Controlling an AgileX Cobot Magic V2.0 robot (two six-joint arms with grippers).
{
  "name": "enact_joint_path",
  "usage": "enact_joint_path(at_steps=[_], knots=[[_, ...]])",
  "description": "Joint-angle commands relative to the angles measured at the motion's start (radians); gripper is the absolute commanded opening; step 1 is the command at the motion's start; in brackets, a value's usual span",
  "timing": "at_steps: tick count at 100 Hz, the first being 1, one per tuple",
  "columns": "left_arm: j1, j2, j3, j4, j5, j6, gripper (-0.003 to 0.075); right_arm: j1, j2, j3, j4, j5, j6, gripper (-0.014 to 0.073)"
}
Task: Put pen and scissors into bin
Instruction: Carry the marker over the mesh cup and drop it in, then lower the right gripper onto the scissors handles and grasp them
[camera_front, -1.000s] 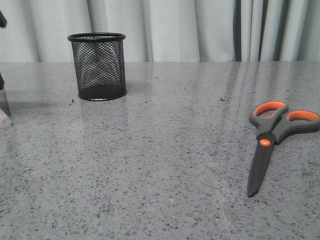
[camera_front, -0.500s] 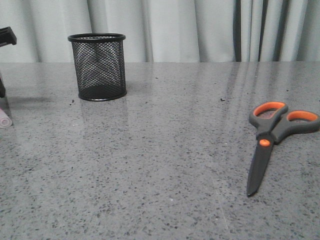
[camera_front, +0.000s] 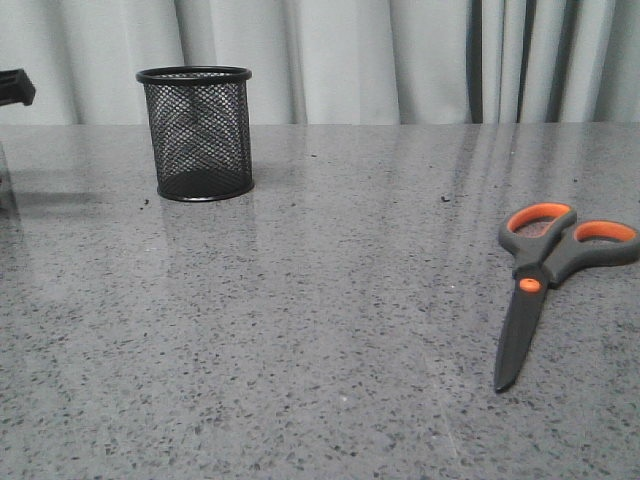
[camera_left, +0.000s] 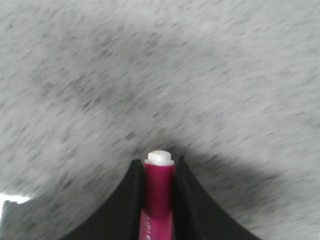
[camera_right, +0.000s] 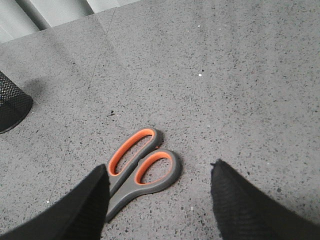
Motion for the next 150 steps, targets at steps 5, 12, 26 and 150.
enact_joint_path(at_steps=[5,12,26,150], knots=[[-0.023,-0.135,-0.078,-0.394,-0.231,0.299,-0.0018,0.002,0.010,-0.039,0.005,-0.063,-0.002,0.0400],[-0.056,-0.162,-0.129,-0.668,-0.290,0.537,-0.0018,0.002,0.020,-0.039,0.005,-0.074,-0.002,0.0400],[-0.158,-0.153,-0.223,-1.084,-0.303,1.013,-0.0018,0.002,0.051,-0.039,0.007,-0.090,-0.002,0.0400],[-0.244,-0.066,-0.238,-1.586,-0.210,1.713,0.0424,0.002,0.077,-0.169,0.081,0.055,-0.002,0.0400]])
